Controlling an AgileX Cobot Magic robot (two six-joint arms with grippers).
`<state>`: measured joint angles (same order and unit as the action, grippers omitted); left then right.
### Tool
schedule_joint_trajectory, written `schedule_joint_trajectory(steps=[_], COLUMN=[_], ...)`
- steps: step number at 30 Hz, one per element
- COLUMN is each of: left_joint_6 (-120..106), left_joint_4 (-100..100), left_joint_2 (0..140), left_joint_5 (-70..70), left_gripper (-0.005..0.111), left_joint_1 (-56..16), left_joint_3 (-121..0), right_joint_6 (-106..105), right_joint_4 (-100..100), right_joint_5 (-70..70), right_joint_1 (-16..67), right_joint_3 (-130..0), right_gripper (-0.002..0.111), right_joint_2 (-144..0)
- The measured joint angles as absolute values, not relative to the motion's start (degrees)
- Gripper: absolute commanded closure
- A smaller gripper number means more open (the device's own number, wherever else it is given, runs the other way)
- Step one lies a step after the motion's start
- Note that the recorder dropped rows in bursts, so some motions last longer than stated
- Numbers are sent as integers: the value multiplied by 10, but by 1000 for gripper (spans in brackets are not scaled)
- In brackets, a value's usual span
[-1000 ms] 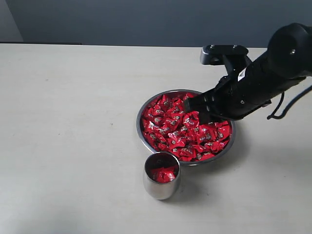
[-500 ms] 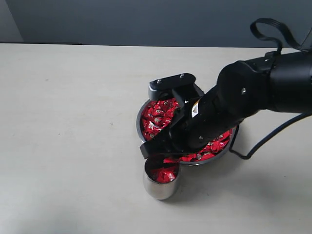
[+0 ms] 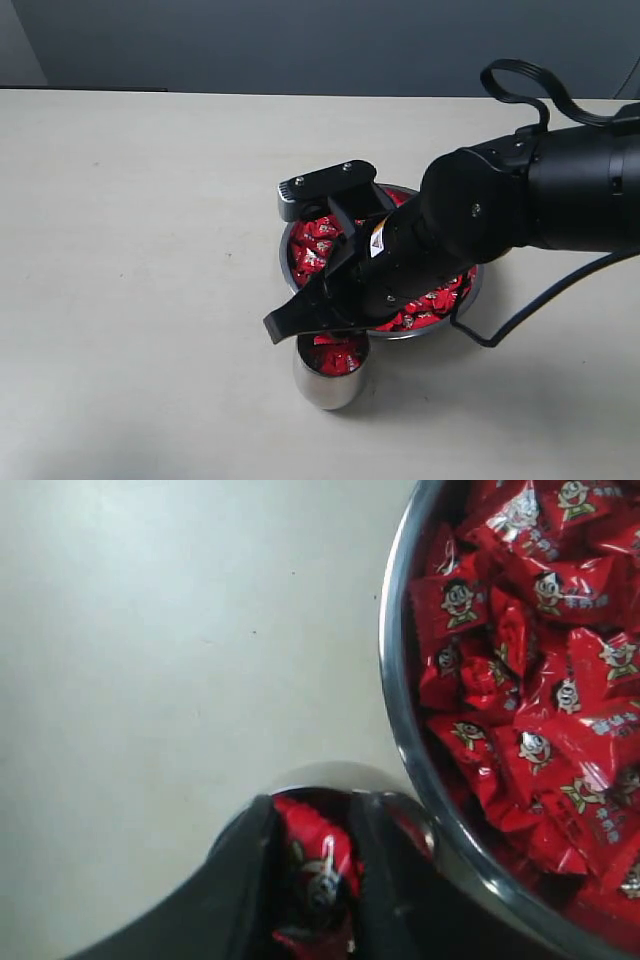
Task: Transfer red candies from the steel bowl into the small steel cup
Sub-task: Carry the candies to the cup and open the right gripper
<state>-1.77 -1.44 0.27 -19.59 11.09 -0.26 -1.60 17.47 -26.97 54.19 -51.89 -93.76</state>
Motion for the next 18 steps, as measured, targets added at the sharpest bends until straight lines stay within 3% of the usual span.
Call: schedule_joint_trajectory(steps=[4, 18], left_joint_6=[-18, -18], left_joint_4=[-14, -14], left_joint_2=[3, 3], left_joint_5=[-196, -196], left_gripper=[106, 106], left_joint_1=[111, 111], left_joint_3=[-3, -3], right_joint_6=[-16, -17], right_joint_4=[175, 149], right_joint_5=[-270, -248], right_joint_1=[542, 542], right_joint_3=[-519, -519], right_gripper=[68, 72], right_joint_2=[-938, -880])
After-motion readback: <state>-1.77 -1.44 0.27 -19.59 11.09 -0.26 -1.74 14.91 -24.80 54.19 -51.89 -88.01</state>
